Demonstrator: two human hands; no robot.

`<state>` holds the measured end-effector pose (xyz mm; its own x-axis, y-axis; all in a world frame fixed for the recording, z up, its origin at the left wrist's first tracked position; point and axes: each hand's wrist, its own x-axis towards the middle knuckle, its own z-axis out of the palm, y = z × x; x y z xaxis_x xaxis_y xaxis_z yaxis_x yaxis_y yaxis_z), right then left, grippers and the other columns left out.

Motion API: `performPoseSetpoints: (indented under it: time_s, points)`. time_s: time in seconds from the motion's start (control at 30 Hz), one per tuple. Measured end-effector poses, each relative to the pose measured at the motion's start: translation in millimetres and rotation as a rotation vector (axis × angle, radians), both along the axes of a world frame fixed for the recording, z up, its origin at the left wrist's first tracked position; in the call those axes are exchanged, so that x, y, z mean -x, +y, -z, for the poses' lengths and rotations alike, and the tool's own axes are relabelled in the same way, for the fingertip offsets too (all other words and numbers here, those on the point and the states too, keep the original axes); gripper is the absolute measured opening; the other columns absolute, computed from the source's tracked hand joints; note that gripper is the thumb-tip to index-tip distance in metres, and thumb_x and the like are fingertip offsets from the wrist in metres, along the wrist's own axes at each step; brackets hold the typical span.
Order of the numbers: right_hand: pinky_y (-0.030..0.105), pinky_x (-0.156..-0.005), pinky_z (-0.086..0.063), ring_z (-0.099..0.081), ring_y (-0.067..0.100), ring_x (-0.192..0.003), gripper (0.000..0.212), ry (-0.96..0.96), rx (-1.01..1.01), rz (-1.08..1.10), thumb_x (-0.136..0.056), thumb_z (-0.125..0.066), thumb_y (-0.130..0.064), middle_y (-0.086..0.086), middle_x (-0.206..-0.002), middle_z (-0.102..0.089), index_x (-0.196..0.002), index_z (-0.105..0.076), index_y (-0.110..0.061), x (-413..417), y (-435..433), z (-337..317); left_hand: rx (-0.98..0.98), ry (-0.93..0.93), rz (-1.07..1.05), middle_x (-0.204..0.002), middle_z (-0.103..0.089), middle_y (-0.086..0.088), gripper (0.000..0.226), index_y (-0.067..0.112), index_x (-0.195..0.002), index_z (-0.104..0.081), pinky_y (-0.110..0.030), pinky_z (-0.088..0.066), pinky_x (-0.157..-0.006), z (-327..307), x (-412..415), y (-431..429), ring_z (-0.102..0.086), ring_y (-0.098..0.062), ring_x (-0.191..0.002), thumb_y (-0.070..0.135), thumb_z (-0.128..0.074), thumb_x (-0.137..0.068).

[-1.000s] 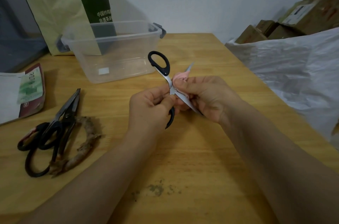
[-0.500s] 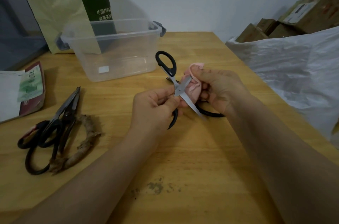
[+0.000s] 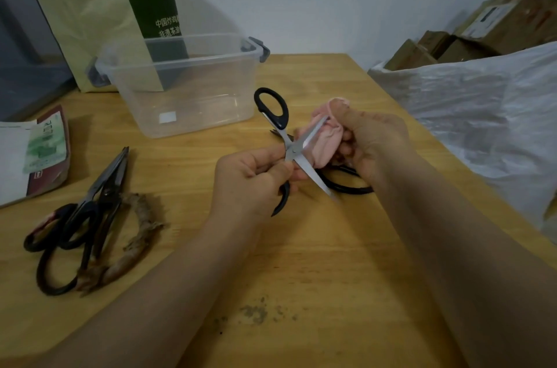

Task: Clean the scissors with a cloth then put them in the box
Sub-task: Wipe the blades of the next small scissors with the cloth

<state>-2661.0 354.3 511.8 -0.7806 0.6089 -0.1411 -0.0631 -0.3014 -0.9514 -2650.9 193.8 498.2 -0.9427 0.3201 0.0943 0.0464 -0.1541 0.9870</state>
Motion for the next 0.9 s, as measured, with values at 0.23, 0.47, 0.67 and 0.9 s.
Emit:
performPoseSetpoints:
  time_s: [0.23,0.47,0.67,0.9]
  points:
    - [0.033,-0.045,-0.05,-0.061,0.029,-0.057,0.015,-0.067,-0.336,-0.083,-0.077,-0.075,-0.005,0.021,-0.074,-0.067,-0.067,-0.063,-0.006,-14,11,-14,-0.114,-0.122,-0.16,-0.078,-0.073,-0.001,0.021,0.003,-0.107,-0.066,-0.022,-0.058,-0.068,-1,13,-7,-0.07,-0.011,-0.073,-0.003,-0.057,-0.089]
    - [0.022,-0.056,-0.055,-0.065,0.007,-0.064,0.024,0.045,-0.94,-0.203,-0.077,-0.076,-0.01,-0.005,-0.075,-0.068,-0.077,-0.063,-0.03,-28,-26,-24,-0.156,-0.152,-0.152,-0.092,-0.074,-0.009,0.019,0.012,-0.094,-0.07,-0.016,-0.054,-0.064,-4,13,-7,-0.069,-0.017,-0.082,-0.003,-0.06,-0.086]
    - [0.028,-0.065,-0.055,-0.066,0.015,-0.07,0.014,0.163,-1.117,-0.317,-0.078,-0.074,-0.009,-0.004,-0.093,-0.067,-0.091,-0.076,-0.015,-20,-44,-5,-0.193,-0.15,-0.147,-0.091,-0.075,-0.004,0.022,0.013,-0.089,-0.072,-0.021,-0.057,-0.072,-3,11,-7,-0.071,-0.017,-0.085,-0.004,-0.058,-0.086]
    - [0.034,-0.071,-0.053,-0.066,0.019,-0.072,0.007,0.019,-1.427,-0.348,-0.082,-0.069,-0.008,0.001,-0.083,-0.069,-0.083,-0.074,-0.012,-14,-41,0,-0.189,-0.14,-0.211,-0.086,-0.074,-0.008,0.022,0.012,-0.083,-0.072,-0.022,-0.057,-0.07,-3,11,-9,-0.068,-0.016,-0.074,-0.007,-0.06,-0.085]
